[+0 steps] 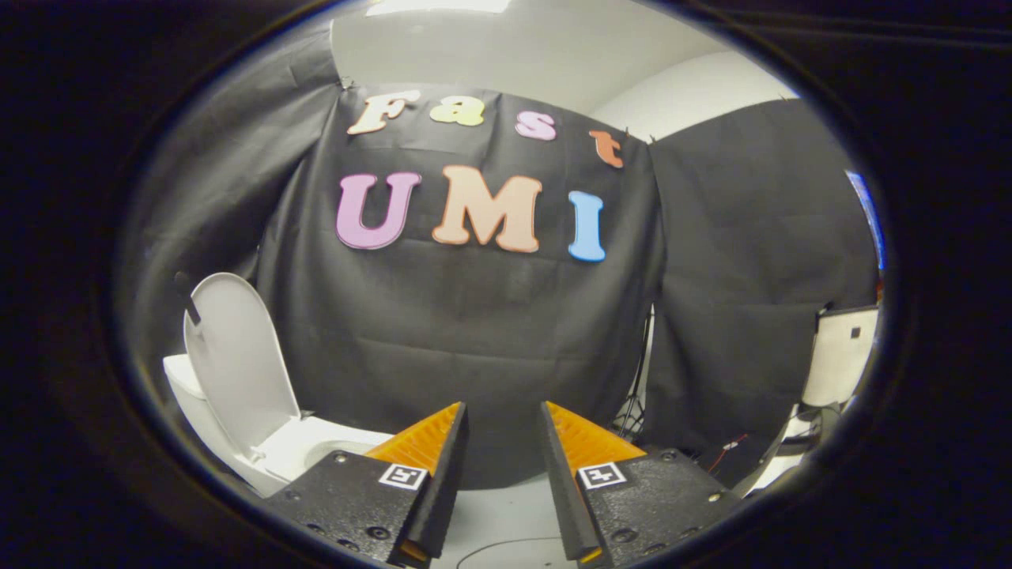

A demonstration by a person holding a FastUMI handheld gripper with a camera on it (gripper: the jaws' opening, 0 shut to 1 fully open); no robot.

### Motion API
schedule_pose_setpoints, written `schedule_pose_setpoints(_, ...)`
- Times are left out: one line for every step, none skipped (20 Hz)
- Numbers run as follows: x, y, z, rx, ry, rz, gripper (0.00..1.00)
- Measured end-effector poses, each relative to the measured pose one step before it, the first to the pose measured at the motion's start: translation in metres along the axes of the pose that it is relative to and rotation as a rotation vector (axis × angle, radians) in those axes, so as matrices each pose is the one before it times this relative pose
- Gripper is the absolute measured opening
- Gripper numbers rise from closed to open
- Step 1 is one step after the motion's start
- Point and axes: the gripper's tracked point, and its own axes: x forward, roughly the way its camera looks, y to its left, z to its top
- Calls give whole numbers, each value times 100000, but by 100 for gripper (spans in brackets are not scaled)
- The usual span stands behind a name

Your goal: Open the toilet lid.

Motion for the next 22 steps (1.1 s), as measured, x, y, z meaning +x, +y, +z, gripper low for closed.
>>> schedule_pose_setpoints(372, 83, -636, 3000, 818, 723, 55)
schedule_pose_setpoints(200, 205, -484, 2512, 395, 1067, 55)
schedule_pose_setpoints(-65, 32, -478, 1834, 241, 863, 55)
schedule_pose_setpoints(-12, 54, -284, 979, 276, 538, 55)
schedule_pose_setpoints(20, -188, -297, 689, 164, -43, 55)
schedule_pose_setpoints(-49, -181, 23, 1148, -251, -191, 54)
schedule_pose_setpoints(-50, -100, 128, 1463, -790, 282, 54)
schedule_pose_setpoints(-134, 28, 91, 1322, -849, 437, 54)
schedule_pose_setpoints(7, -45, -38, 793, -485, -23, 53)
schedule_pose_setpoints(41, -67, -21, 350, -115, -227, 53)
schedule_pose_setpoints(-2, 29, -119, 157, 128, -101, 52)
schedule_pose_setpoints(42, 5, -22, 262, 69, 24, 52)
schedule_pose_setpoints(-23, 29, -44, 328, 97, 196, 52)
schedule_pose_setpoints(-38, 122, -1, 100, 186, 96, 51)
schedule_pose_setpoints(90, -10, -71, -46, 269, 153, 51)
schedule_pose_setpoints(49, 145, 45, -143, 98, 292, 51)
schedule_pose_setpoints(16, 168, 51, -61, -174, 595, 51)
schedule_pose_setpoints(38, 241, 111, 103, -332, 529, 52)
schedule_pose_setpoints(2, 213, 70, 222, -393, 551, 52)
schedule_pose_setpoints(-6, 283, 50, -93, -126, 817, 52)
schedule_pose_setpoints(93, 145, -56, -338, 291, 177, 52)
schedule_pose_setpoints(142, 79, -36, -441, 389, 49, 52)
